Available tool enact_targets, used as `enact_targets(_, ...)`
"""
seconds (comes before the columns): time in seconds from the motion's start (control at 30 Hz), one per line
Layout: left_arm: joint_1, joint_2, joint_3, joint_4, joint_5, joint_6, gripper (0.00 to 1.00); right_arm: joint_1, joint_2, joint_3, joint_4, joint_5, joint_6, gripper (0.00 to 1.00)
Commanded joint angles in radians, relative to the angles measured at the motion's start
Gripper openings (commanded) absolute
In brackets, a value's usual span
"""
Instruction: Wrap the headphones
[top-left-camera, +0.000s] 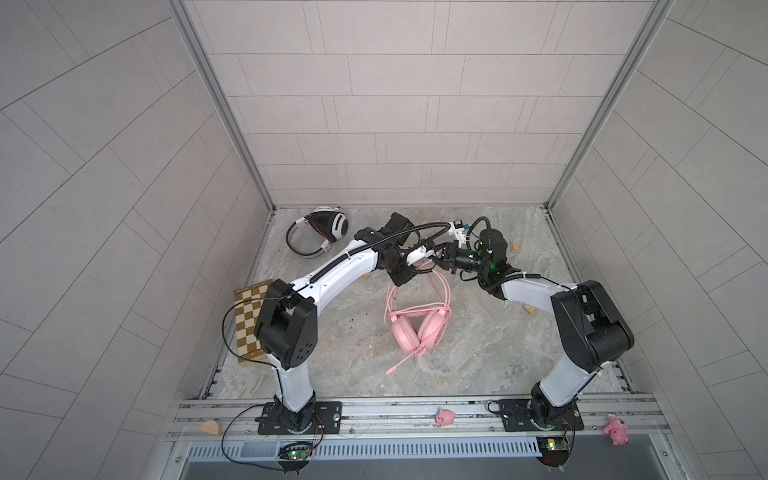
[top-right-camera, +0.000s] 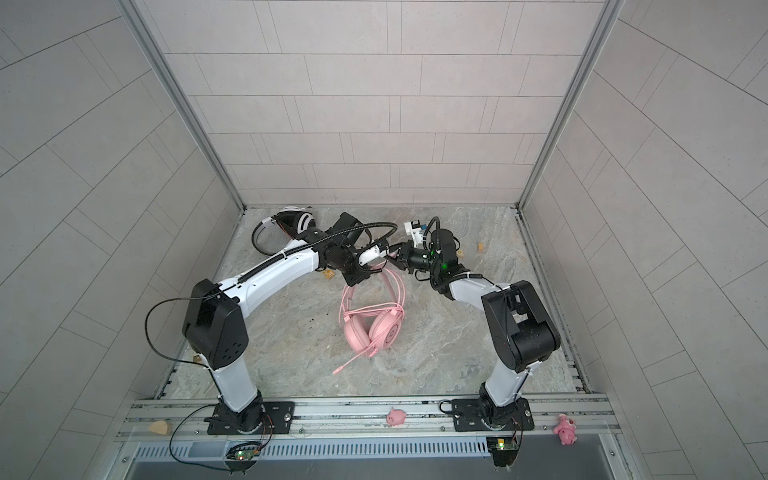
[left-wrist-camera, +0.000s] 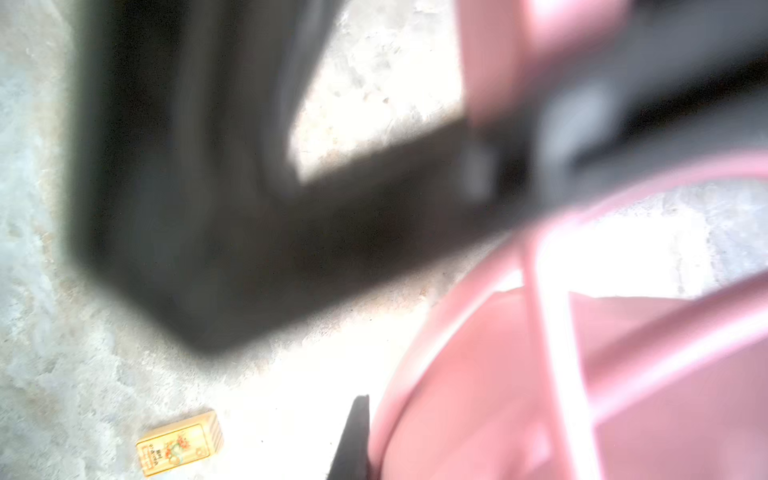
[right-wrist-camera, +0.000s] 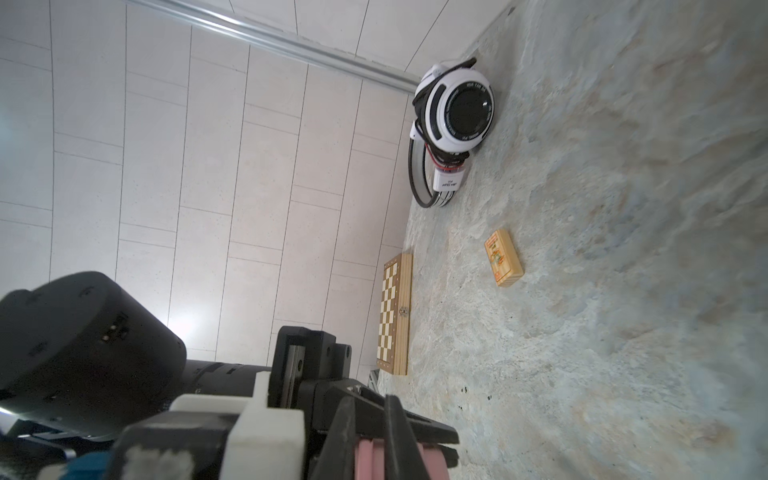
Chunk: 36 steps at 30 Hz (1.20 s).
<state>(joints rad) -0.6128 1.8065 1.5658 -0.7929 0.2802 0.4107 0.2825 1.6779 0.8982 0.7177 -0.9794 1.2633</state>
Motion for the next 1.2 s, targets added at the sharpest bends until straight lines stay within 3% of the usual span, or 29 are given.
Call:
enact_targets(0.0,0.008,-0.003,0.048,-0.016,-0.034,-0.039,0.00,-0.041,-0.082,0.002,-0.016,-0.027,-0.011,0.06)
enact_targets(0.27,0.055,0.006,0.073,-0.010,-0.111,-0.134,0.00,-0.069,-0.262,-0.009,-0.445,0.009,-0.304,0.06)
enact_targets(0.47,0.121,-0.005,0.084,0.003,-0.036,-0.189,0.00,-0.084,-0.360,0.011,-0.739,0.054,-0.523,0.07)
enact_targets(0.87,0.130,-0.069,0.036,0.058,0.104,-0.144,0.00,-0.282,-0.269,-0.012,-0.732,0.020,-0.559,0.06)
enact_targets(1.0,0.131,-0.073,0.024,0.090,0.194,-0.173,0.00,-0.253,-0.226,-0.042,-0.669,0.051,-0.538,0.07)
enact_targets(1.17,0.130,-0.080,-0.010,0.183,0.330,-0.240,0.00,-0.114,-0.182,-0.035,-0.588,0.119,-0.504,0.09)
